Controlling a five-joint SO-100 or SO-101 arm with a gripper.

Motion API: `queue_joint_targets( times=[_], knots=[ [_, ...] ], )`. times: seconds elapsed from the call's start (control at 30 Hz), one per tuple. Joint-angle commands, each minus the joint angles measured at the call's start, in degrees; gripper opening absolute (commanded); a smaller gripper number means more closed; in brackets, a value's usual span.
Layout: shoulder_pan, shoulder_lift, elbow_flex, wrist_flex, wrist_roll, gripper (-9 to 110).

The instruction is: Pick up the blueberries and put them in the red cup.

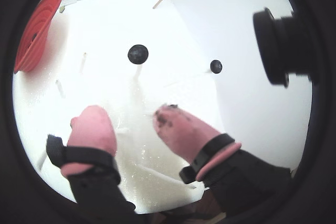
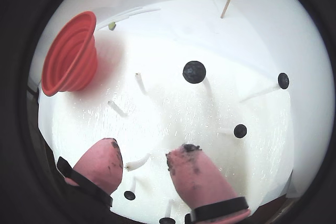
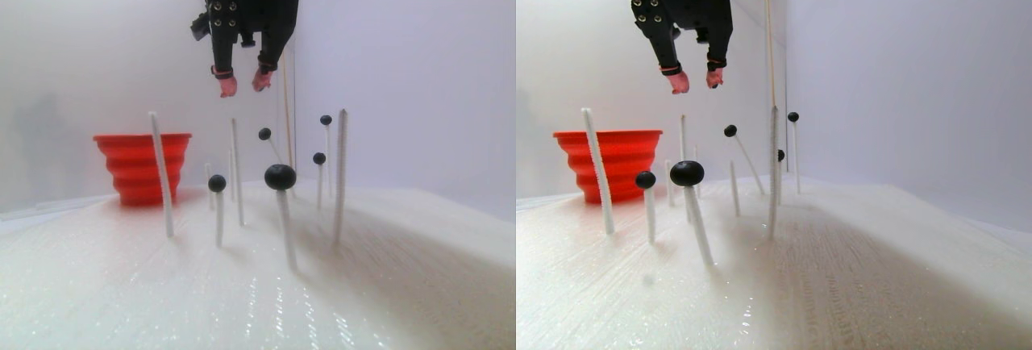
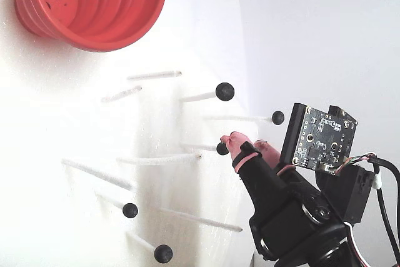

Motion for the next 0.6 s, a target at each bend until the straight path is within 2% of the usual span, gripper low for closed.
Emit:
queue_joint_targets(
  times=[0.0,0.57],
  knots=[
    [1.1,4.8,-0.7,0.0,-0.9,16],
    [4.4,-2.7,-4.0,-4.6,-3.5,16]
  ],
)
